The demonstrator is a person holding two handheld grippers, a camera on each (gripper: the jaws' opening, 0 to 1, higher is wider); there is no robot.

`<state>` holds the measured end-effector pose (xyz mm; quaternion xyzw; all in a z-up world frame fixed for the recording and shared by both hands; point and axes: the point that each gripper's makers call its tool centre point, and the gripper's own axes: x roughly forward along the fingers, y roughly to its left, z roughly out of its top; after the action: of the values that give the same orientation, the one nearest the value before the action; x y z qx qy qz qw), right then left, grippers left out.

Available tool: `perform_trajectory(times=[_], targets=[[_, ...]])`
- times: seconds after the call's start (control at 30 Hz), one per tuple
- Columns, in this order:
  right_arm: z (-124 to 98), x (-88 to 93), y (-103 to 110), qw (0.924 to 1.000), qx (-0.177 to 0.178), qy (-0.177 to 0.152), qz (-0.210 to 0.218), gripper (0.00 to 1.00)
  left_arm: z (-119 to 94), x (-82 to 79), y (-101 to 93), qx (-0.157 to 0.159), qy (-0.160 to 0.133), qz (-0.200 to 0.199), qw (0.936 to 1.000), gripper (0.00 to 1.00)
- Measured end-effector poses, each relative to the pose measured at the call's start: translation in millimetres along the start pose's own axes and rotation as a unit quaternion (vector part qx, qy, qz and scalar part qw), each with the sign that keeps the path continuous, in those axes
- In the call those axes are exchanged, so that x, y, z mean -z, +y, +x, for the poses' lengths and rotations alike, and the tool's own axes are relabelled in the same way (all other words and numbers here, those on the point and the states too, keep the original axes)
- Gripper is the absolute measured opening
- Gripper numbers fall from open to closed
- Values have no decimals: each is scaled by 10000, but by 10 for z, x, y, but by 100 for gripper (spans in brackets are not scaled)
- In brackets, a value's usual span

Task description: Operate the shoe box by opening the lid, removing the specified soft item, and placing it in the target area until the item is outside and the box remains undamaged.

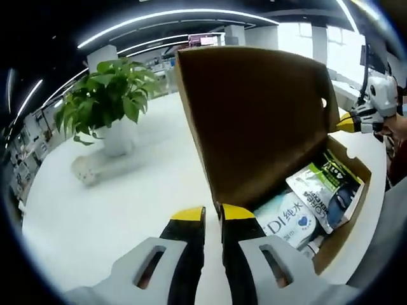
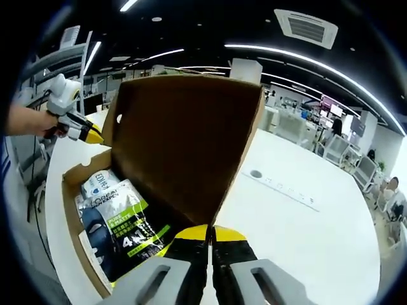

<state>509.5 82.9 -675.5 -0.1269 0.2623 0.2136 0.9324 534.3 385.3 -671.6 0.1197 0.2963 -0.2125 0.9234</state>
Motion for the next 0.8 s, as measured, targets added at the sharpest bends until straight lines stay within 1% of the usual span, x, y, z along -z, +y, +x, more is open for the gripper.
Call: perform_trajectory(times=[0.1,0.33,0.5,0.8], targets=[[7,-6,-6,10000,6,-10,32,0,24,20,-3,-1,52,7,10000,6],[28,-32,-21,10000,3,-21,65,0,88,-20,-30,22,97,-6,10000,1],[47,-51,-37,10000,6,-39,91,0,126,-43,-4,-11,134,-44,9999,1],[88,-78,-72,9999,-2,-55,161,0,157,-60,12,46,139,-116,9998,0]])
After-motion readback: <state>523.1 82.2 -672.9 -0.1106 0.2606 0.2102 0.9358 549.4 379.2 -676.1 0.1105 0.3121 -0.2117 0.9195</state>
